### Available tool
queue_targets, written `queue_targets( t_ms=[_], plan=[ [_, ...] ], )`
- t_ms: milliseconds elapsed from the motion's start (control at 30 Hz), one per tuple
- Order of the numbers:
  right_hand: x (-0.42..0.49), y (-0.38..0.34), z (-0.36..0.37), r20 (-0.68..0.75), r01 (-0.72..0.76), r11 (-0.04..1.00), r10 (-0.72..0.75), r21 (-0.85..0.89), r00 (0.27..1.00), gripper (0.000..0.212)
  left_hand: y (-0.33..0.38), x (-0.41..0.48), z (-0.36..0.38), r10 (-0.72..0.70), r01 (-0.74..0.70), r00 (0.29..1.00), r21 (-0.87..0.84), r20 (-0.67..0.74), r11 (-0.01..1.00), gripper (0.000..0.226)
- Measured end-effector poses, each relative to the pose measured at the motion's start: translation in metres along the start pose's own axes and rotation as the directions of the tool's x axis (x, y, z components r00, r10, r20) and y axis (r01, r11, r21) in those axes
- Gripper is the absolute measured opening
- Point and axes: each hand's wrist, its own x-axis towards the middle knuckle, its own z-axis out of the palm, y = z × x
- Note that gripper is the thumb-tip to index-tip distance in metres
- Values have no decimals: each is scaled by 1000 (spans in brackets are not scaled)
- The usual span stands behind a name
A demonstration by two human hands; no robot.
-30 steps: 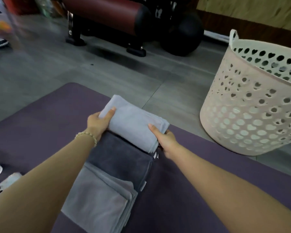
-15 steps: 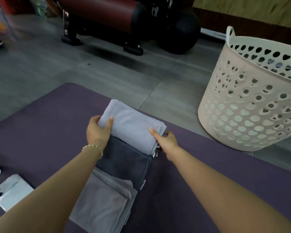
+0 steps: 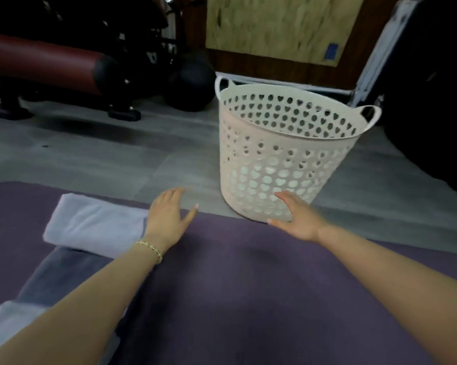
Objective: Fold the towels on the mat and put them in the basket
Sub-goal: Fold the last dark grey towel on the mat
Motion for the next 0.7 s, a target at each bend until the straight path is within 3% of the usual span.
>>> queue_targets(
  t_ms=[167,333,500,700],
  plan=[
    [-64,119,-59,-108,-153,987,146,-58,983,81,118,6,66,167,-168,970,-9,177,986,57],
    [-144,239,-83,-163,-344,939,339,-3,926,79,232,-11,142,345,-373,875,18,341,928,59],
    [-218,348,-67,-110,-540,842,538,18,835,83,303,-36,210,407,-500,756,51,513,865,64],
    [-291,440,-30,-52,-683,722,690,115,721,83,371,-73,289,355,-484,646,3,676,875,66]
  ],
)
